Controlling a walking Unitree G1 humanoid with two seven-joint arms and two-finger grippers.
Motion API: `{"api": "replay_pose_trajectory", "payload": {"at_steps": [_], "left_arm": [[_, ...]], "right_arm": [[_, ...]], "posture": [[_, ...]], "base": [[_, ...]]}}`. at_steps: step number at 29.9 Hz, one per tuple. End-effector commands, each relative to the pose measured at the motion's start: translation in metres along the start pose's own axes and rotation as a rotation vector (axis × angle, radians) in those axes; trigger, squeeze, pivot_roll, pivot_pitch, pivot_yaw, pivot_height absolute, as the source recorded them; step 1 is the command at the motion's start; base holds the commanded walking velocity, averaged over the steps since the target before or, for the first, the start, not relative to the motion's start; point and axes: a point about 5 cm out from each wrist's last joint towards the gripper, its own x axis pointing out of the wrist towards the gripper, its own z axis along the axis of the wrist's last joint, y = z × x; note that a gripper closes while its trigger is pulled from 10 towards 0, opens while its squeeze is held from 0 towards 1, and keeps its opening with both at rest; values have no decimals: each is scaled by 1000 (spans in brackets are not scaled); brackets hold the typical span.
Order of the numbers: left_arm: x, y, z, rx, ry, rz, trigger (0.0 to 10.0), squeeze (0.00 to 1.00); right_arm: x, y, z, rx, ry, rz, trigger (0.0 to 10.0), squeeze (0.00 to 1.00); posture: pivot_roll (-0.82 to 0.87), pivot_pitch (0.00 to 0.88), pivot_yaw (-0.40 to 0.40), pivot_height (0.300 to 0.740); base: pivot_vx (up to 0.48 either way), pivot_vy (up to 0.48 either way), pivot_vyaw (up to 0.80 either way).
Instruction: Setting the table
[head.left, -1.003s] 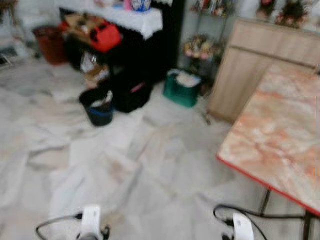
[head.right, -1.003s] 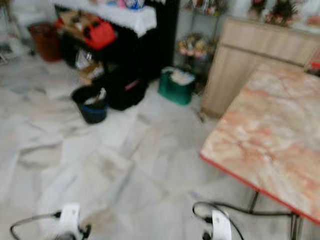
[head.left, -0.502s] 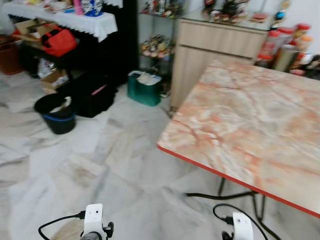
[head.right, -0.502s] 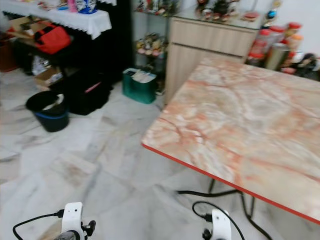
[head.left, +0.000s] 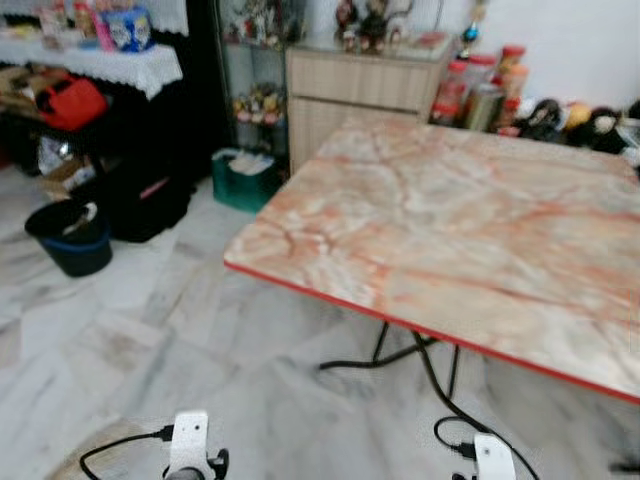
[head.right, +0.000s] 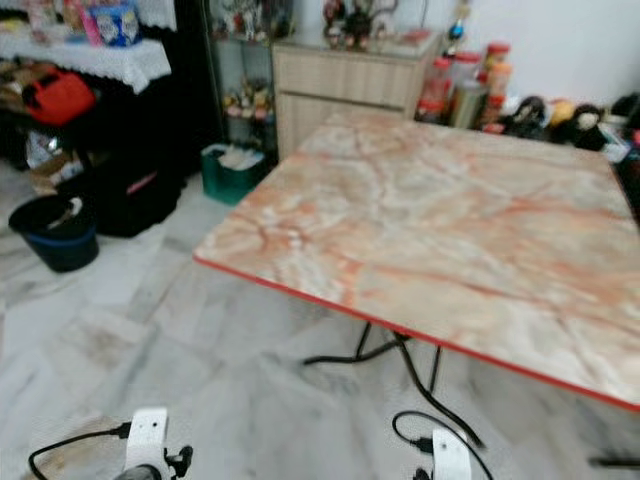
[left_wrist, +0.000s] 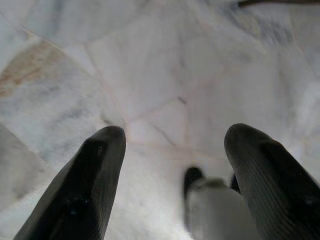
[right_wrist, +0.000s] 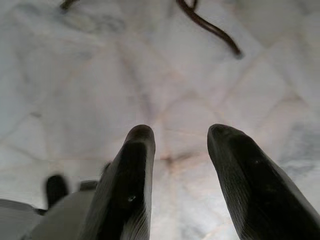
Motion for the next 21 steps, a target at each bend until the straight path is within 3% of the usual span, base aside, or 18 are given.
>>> {"api": "replay_pose_trajectory", "payload": {"at_steps": [1,12,21], "left_arm": [[0,4,0,37,16,3,10000,0],[-1,4,-7,29,30,-3,10000,0],[-2,6,-8,31,32,-2,10000,0]], "right_arm": [[1,5,2,10,-14,17,10000,0],[0,3,0,12,-5,12,10000,0],[0,5,-5,-15,21,17,10000,0]], "posture": [[29,0,-43,740],[18,0,-38,740],[20,0,-35,740]], "base": [[0,-458,0],[0,-463,0],[0,-480,-713]]}}
